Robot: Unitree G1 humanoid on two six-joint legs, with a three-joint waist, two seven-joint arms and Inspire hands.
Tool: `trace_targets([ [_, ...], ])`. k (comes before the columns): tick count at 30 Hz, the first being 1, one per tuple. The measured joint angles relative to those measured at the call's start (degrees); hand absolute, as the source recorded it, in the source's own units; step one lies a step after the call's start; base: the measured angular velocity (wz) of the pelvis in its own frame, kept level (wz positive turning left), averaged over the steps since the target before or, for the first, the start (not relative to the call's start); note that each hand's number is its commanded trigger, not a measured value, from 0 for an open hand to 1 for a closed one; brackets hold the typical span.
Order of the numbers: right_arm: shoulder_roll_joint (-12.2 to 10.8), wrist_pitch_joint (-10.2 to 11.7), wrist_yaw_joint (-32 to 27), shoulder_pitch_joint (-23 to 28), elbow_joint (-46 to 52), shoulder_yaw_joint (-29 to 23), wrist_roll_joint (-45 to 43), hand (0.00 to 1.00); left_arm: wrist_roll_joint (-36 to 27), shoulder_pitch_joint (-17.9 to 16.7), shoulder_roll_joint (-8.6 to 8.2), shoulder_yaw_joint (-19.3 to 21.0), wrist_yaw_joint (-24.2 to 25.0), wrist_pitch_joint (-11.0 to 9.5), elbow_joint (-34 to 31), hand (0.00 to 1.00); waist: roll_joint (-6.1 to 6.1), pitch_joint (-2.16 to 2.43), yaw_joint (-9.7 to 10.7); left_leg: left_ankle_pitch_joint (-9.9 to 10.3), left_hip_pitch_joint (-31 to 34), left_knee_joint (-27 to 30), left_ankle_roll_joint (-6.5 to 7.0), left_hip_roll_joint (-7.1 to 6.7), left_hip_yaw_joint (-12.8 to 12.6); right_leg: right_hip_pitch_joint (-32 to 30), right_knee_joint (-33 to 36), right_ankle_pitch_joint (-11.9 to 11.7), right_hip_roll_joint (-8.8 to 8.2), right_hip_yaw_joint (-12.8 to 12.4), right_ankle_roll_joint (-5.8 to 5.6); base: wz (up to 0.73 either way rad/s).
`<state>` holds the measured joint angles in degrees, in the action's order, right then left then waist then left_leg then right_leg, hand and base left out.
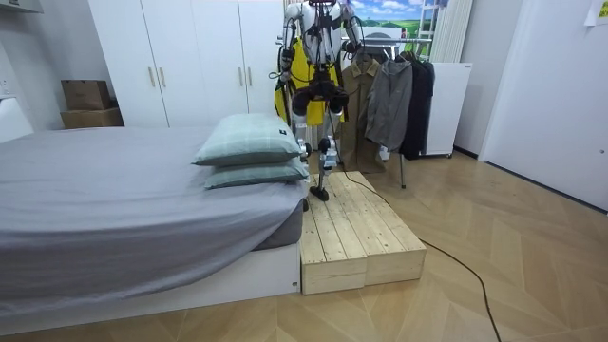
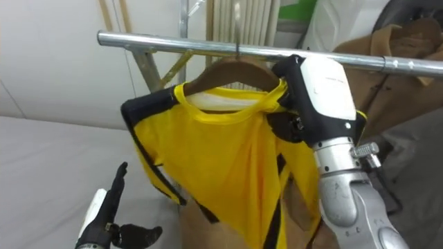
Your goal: Hang clothes
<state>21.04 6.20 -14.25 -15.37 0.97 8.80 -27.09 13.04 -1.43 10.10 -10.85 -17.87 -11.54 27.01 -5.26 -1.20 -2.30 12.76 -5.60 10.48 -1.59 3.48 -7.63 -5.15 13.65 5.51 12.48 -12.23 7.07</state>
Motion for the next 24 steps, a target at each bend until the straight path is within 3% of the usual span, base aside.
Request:
trace_targets([
  [4,-0.27,0.03,2.36,-0.45,-0.27,-0.01,4.08,1.0,0.07,-0.06,-0.15,-0.01,0.13,0.0,-0.22,0.0,0.11,-0.07,-0.61,0.01,-0.16,0.03,0.0,-0.06,-0.12,0.29,0.13,-0.61,-0.39,1.04,1.23,0.07],
  [12,-0.5,0.73,8.13,-1.7,-3.61,-0.08,13.92,1.0,1.25,-0.11,-0.63,0.48,0.59,0.0,-0.6,0.0,0.38,-0.34,-1.32,0.01,-0.12,-0.17,0.01,0.03,-0.04,0.11,-0.21,0.45,-0.63,2.41,-0.57,0.05],
  [16,-0.65,0.05,10.29,-3.95,-8.56,-0.23,20.66,1.0,1.44,-0.18,-0.6,0.44,0.61,0.0,-0.43,0.0,0.58,-0.57,-2.0,0.01,0.32,-0.15,0.01,-0.11,0.11,0.06,0.0,0.39,-0.63,1.99,-0.37,-0.03],
  [19,-0.73,0.0,11.89,-3.95,-11.81,-0.28,25.66,1.0,1.77,-0.46,-0.62,0.44,0.74,0.03,-0.33,0.0,0.55,-0.57,-2.33,0.01,0.16,-0.1,0.0,0.02,0.18,0.51,-0.06,-0.55,-0.72,2.18,1.23,0.03],
  [23,-1.06,-1.64,12.4,-3.98,-16.77,-0.6,27.86,1.0,2.5,-0.63,-0.64,0.45,0.77,0.38,-0.33,0.0,0.51,-0.58,-2.7,0.02,-0.1,-0.26,0.0,-0.04,0.22,0.83,-0.23,-0.29,-0.83,2.72,0.83,0.08],
  [24,-1.07,-2.33,12.46,-4.12,-17.85,-0.61,27.86,1.0,2.54,-0.66,-0.69,0.46,0.77,0.59,-0.33,0.0,0.51,-0.58,-2.77,0.01,-0.08,-0.37,0.0,-0.04,0.22,0.83,-0.35,0.07,-0.84,2.82,0.29,0.07],
])
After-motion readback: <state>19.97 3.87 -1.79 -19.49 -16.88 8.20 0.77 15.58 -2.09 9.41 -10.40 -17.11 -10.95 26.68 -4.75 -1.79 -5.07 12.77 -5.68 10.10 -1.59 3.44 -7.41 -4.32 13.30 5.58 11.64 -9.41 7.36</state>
